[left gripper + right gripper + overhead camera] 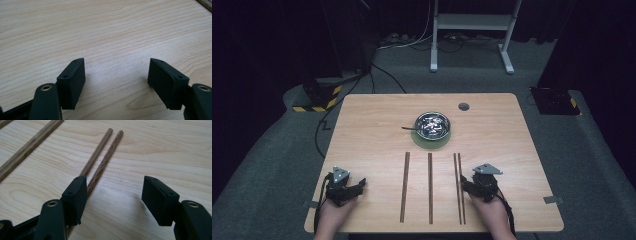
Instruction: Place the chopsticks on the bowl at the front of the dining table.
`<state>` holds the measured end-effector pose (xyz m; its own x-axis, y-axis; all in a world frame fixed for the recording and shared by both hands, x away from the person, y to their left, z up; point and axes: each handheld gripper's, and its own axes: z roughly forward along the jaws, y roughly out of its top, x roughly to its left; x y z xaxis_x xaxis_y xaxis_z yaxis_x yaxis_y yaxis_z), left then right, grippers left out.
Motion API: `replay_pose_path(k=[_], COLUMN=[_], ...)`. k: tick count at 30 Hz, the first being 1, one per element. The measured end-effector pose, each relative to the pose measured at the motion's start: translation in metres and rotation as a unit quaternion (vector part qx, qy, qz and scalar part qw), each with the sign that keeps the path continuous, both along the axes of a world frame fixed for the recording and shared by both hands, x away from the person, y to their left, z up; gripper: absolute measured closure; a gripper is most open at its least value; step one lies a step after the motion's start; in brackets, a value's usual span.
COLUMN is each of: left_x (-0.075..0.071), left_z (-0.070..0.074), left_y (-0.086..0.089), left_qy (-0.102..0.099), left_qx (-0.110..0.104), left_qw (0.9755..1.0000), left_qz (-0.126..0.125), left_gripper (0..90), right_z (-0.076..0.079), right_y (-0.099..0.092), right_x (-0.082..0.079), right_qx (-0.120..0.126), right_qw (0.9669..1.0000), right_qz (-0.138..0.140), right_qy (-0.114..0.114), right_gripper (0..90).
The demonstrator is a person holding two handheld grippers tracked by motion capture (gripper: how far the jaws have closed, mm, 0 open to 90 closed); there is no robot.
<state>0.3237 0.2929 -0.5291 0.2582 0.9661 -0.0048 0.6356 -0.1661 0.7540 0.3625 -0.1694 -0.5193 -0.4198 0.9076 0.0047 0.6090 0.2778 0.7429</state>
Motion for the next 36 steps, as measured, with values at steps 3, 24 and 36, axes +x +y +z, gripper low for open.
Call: replay_pose_path(k=[3,24,36], left_x=[0.0,0.0,0.0], left_z=[0.0,0.0,0.0], left_y=[0.0,0.0,0.0], left_qy=[-0.001,0.0,0.0], left_qx=[-0.002,-0.002,-0.002], left_qw=[1.0,1.0,1.0], left_qz=[0.001,0.001,0.001], left_gripper=[30.4,30.4,30.4], right_z=[0.001,-0.002,0.002], right_y=[-0.005,0.002,-0.019], right_x=[-0.001,-0.001,0.0], right_qx=[0.005,-0.007,-0.023], right_qw=[1.0,0.9999,0.9996], right_qz=[-0.007,0.006,-0.006], right_qy=[-0.001,0.007,0.016], right_gripper=[37.2,51.5,72.4])
